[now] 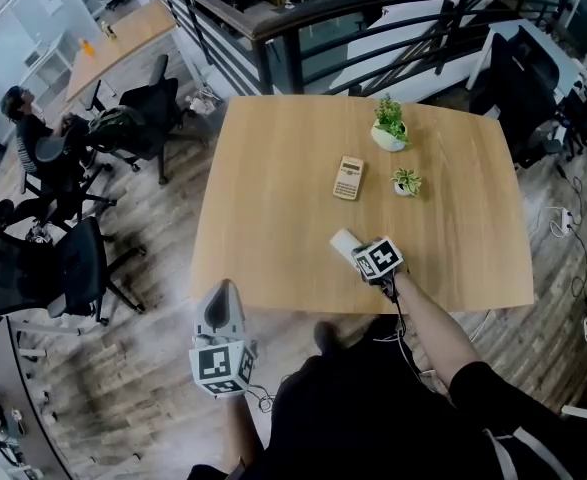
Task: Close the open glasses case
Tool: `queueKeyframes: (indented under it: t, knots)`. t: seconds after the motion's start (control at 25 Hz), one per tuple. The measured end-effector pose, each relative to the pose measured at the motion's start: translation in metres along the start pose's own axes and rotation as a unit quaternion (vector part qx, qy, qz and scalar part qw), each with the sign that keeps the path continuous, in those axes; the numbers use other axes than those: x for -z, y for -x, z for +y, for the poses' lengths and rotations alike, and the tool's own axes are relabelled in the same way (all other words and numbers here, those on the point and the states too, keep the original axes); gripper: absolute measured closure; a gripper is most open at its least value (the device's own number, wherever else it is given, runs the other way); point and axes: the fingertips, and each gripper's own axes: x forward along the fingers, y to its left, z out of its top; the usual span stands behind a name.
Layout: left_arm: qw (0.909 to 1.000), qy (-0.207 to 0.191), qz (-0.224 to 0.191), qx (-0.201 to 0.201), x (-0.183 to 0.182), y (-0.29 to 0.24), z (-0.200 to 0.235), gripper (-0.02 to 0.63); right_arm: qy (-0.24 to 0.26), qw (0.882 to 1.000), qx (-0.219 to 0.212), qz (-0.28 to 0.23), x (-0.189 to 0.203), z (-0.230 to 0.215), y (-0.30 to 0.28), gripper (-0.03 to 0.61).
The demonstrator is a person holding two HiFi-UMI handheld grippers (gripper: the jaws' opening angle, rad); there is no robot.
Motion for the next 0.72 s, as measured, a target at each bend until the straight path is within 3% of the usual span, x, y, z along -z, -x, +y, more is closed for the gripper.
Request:
queueKeyframes:
  t: [0.08,0.16,0.24,0.36,0.56,0.72]
  knots:
    - [1.0000,0.001,0.001,-0.002,0.000,0.001,0.002,0.614,-0.014,1.000,-0.021,-0.007,0.003,0.005,0.000,0.565]
    - [1.0000,0.001,0.002,-0.003,0.001,0.000,0.001,0.614,0.012,0.999,-0.032,0.012,0.009,0.016,-0.005,0.565]
    - [1.0000,-0.001,0.003,-0.002,0.001,-0.001,0.000,0.614,0.052,0.998,-0.025,0.028,0.014,0.027,-0.010,0.565]
    - [1.0000,-0.003,0.000,-0.002,-0.002,-0.002,0.001,0.614,0.084,0.996,-0.007,0.012,0.011,0.040,-0.007,0.565]
    - [1.0000,-0.002,-0.004,-0.006,-0.004,-0.004,0.005,0.614,0.080,0.994,-0.008,-0.078,-0.011,0.054,0.029,0.565]
    - [0.9999,-0.005,-0.009,0.004,-0.007,-0.009,-0.001,0.614,0.062,0.980,0.013,-0.189,-0.041,0.052,0.083,0.565]
